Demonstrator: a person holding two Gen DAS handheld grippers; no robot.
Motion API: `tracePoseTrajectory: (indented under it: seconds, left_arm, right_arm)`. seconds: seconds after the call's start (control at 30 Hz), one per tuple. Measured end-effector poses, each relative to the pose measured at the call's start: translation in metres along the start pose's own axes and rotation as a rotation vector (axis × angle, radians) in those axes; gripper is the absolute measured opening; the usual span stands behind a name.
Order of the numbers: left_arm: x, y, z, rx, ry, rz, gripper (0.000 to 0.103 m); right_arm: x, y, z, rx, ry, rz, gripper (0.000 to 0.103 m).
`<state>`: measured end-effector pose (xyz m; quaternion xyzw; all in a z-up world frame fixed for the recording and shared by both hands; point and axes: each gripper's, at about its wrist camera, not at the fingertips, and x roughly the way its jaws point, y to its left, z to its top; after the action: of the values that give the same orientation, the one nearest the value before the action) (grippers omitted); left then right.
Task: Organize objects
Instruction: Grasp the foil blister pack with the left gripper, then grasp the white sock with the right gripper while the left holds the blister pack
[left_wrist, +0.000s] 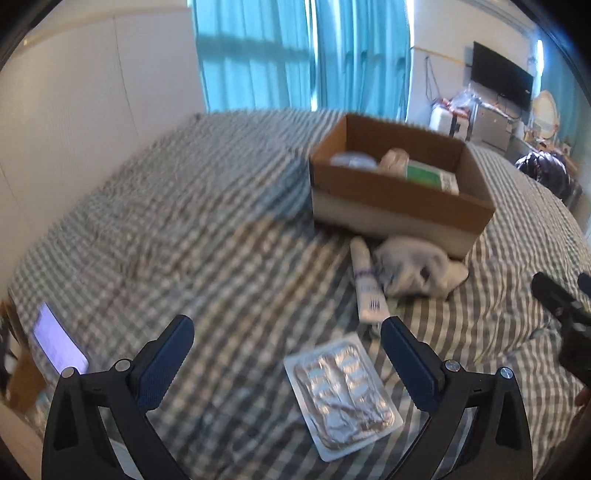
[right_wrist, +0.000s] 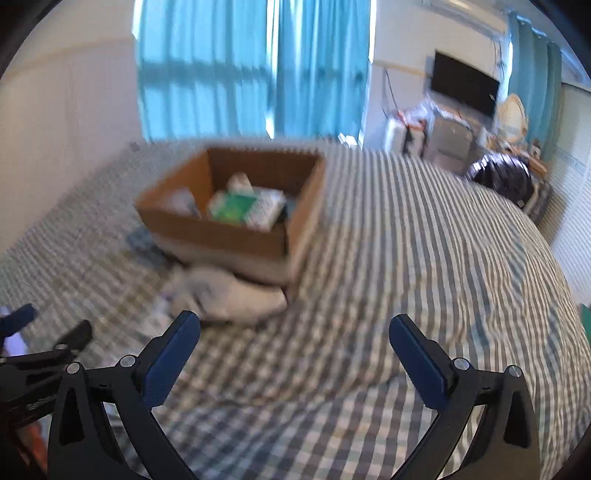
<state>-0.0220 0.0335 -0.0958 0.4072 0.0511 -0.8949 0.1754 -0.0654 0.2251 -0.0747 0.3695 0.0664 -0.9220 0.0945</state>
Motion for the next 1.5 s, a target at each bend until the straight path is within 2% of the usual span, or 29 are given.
tracePoseTrajectory:
  seconds: [0.13,0.43,0.5,0.53,0.57,0.67,0.9,1.0,1.23,1.33,1.43,1.5]
  left_arm:
    - [0.012,-0.007,-0.015,-0.004,0.032,0.007,0.103]
    - [0.044,-0.035,-0.041,0.068,0.124,-0.036,0.103]
    - [0.052,-0.035,-0.049,0.068,0.157,-0.071,0.096]
    - [0.054,-0.035,-0.051,0.067,0.167,-0.086,0.081]
    - [0.055,-0.034,-0.053,0.067,0.172,-0.091,0.08]
    - [0.05,-0.032,-0.049,0.083,0.159,-0.109,0.073]
    - [0.027,-0.011,-0.022,0.044,0.083,-0.176,0.071]
    - [0.024,-0.002,-0.01,0.041,0.041,-0.173,0.071]
    - [0.061,0.01,0.029,0.1,-0.012,-0.146,0.071]
    - [0.074,0.019,0.033,0.1,-0.018,-0.14,0.071]
    - [0.093,0.029,0.031,0.071,0.014,-0.143,0.071]
    - [0.099,0.031,0.03,0.076,0.014,-0.122,0.071]
  right_arm:
    - [0.019,-0.006,-0.01,0.056,0.061,0.033,0.103]
    - [0.028,-0.003,-0.016,0.046,0.069,0.035,0.103]
    - [0.031,-0.001,-0.018,0.038,0.075,0.032,0.103]
    - [0.031,0.0,-0.018,0.034,0.078,0.032,0.103]
    - [0.032,0.0,-0.019,0.031,0.081,0.032,0.103]
    - [0.034,0.003,-0.021,0.022,0.084,0.026,0.103]
    - [0.034,0.013,-0.018,0.003,0.059,0.046,0.103]
    - [0.038,0.02,-0.009,-0.007,0.052,0.07,0.103]
    - [0.073,0.051,0.013,-0.018,0.083,0.135,0.103]
    - [0.093,0.064,0.019,-0.038,0.104,0.137,0.103]
    - [0.111,0.07,0.022,-0.035,0.127,0.145,0.102]
    - [0.121,0.074,0.024,-0.029,0.136,0.159,0.101]
